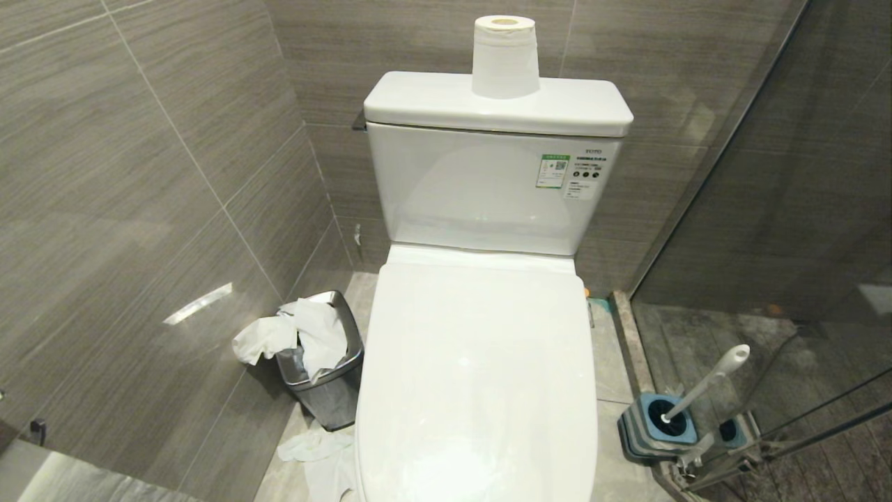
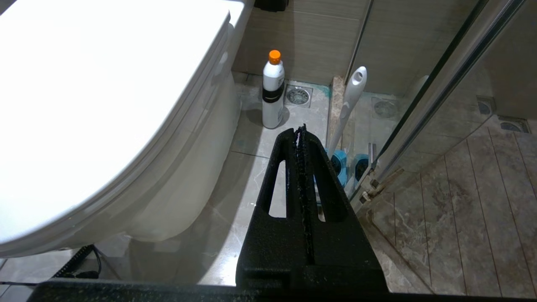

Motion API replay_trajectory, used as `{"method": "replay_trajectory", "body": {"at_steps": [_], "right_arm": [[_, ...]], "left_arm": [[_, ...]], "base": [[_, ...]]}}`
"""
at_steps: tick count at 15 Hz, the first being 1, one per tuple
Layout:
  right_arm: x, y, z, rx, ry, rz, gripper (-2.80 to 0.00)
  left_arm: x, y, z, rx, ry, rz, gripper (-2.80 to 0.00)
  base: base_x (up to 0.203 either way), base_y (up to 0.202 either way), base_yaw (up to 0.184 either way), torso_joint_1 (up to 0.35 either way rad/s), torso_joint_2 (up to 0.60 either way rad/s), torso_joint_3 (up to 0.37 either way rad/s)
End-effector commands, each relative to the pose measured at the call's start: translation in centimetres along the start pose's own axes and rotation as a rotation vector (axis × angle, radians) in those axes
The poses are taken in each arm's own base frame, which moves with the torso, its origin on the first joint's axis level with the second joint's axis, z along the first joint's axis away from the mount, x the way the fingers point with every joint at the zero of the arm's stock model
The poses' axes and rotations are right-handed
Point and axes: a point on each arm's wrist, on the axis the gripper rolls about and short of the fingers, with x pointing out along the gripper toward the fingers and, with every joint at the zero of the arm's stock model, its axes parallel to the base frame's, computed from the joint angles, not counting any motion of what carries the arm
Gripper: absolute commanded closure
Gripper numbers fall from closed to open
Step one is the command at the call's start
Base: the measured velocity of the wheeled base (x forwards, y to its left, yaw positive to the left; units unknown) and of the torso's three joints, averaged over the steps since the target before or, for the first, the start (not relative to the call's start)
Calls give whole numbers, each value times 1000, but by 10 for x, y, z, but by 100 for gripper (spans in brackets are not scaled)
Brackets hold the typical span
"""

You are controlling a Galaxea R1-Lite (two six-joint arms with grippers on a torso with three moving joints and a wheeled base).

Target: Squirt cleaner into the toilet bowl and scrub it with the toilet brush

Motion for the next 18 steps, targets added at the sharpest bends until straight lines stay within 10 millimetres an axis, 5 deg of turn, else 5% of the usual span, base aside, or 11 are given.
{"method": "replay_trajectory", "body": {"at_steps": [1, 18], "right_arm": [[0, 0, 0, -1, 1, 1, 0], [0, 0, 0, 1, 1, 1, 0]], "left_arm": [[-24, -7, -10, 26, -37, 25, 0], [-64, -27, -56, 71, -43, 74, 0]], "base": [[0, 0, 0, 0, 0, 0], [0, 0, 0, 0, 0, 0]]}}
